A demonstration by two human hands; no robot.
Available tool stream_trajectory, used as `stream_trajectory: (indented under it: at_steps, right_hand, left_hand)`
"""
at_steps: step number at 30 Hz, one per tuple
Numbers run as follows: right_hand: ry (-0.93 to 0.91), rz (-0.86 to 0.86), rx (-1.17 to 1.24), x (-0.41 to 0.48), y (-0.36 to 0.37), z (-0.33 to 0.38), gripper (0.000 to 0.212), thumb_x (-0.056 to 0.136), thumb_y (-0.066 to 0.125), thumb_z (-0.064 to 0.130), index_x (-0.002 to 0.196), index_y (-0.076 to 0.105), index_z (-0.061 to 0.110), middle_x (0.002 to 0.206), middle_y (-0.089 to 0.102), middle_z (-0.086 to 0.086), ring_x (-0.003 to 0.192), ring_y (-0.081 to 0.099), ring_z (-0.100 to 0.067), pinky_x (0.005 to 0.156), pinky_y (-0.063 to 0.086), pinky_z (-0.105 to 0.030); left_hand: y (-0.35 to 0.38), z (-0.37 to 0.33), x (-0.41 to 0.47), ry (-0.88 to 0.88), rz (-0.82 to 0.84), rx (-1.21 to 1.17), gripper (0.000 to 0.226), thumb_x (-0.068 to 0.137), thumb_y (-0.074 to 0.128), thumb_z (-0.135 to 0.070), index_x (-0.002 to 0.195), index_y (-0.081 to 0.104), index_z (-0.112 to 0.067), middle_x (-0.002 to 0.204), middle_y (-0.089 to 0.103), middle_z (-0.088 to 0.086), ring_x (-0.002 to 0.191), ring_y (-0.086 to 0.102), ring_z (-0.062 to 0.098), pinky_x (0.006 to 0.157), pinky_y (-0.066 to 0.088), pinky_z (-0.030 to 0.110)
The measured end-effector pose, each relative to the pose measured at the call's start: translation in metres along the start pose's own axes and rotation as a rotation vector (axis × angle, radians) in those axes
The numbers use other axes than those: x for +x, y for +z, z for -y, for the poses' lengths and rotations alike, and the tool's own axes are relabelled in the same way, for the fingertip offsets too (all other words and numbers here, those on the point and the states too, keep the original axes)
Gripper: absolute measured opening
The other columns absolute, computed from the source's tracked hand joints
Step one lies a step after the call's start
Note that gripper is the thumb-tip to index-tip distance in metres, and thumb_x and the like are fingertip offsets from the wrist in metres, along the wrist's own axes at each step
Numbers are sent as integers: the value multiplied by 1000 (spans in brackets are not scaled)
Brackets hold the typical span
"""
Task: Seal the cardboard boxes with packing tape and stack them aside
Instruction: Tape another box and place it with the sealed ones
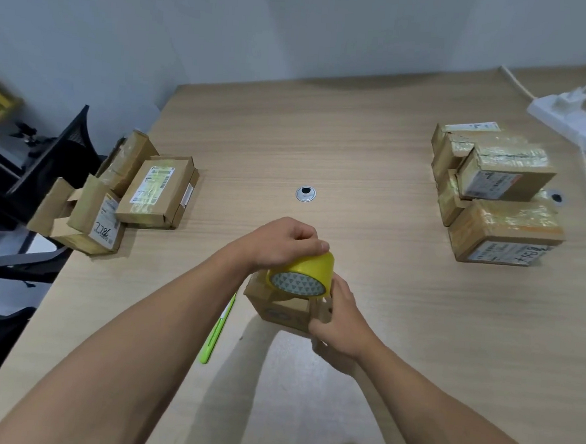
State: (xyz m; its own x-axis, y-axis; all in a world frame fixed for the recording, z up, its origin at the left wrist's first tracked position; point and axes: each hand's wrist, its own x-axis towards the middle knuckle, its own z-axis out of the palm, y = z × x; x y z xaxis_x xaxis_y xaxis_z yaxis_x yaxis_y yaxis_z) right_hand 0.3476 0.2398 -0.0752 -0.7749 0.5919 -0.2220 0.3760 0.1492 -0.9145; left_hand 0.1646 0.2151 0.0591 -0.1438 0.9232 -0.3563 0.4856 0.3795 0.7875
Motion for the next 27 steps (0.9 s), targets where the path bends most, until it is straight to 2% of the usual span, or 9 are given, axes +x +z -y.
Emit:
stream_trajectory:
  at_steps: [2,6,8,11,15,17,20,23,27]
  right_hand:
    - [-35,28,10,3,-2,5,91,66,80,38,131,21,66,140,31,16,132,34,-11,104,39,-33]
    - [10,-32,152,13,9,12,113,49,95,50,141,31,40,138,46,11,129,48,-9,104,48,-36]
    - [25,-73,196,14,12,15,109,47,96,47,138,36,37,132,51,12,122,54,-3,96,51,-30]
    - [21,-100,133,13,8,19,100,56,96,38,134,34,40,130,49,16,119,51,2,89,45,-17]
    - [-43,-74,38,15,3,23,101,62,95,35,137,27,44,136,42,11,126,44,-7,104,42,-29]
    - [-60,-55,5,14,2,23,101,64,94,34,137,25,46,133,38,13,125,43,-7,103,40,-27]
    - [-73,-43,-44,14,1,22,99,65,93,38,138,27,43,133,37,13,123,43,-7,102,40,-26]
    - [-62,-42,-60,15,1,21,109,64,93,39,148,25,32,138,35,11,126,41,-7,106,38,-27]
    - [-66,-31,-53,15,1,21,112,63,93,40,150,23,30,141,36,9,129,40,-9,109,39,-30]
  left_hand:
    - [1,1,0,-6,-2,13,40,96,65,-36,63,53,-17,58,42,-5,56,41,12,56,33,28]
    - [5,0,-1,-16,-6,24,41,95,65,-39,63,54,-16,57,42,-5,54,41,13,57,33,29]
    - [5,1,-2,-17,-4,18,42,95,64,-40,63,56,-13,57,43,-2,54,41,14,58,33,29]
    - [3,2,-5,-22,-2,-4,43,95,64,-41,65,58,-11,60,42,4,57,41,17,60,34,32]
    - [-2,6,-7,-42,-3,-10,55,91,65,-46,69,55,4,63,43,8,60,43,19,61,35,32]
    - [-6,6,-8,-44,12,36,55,86,64,-51,65,54,-1,61,42,6,58,42,18,60,34,30]
    - [-19,9,-8,-56,5,130,46,94,66,-42,59,52,-14,55,40,-1,52,39,13,58,33,29]
    - [-33,16,-13,-74,-11,213,44,95,64,-40,61,57,-13,54,43,-2,50,41,11,57,36,29]
    - [-39,22,-15,-83,-11,271,44,95,64,-41,63,59,-11,54,46,-2,49,42,9,56,36,28]
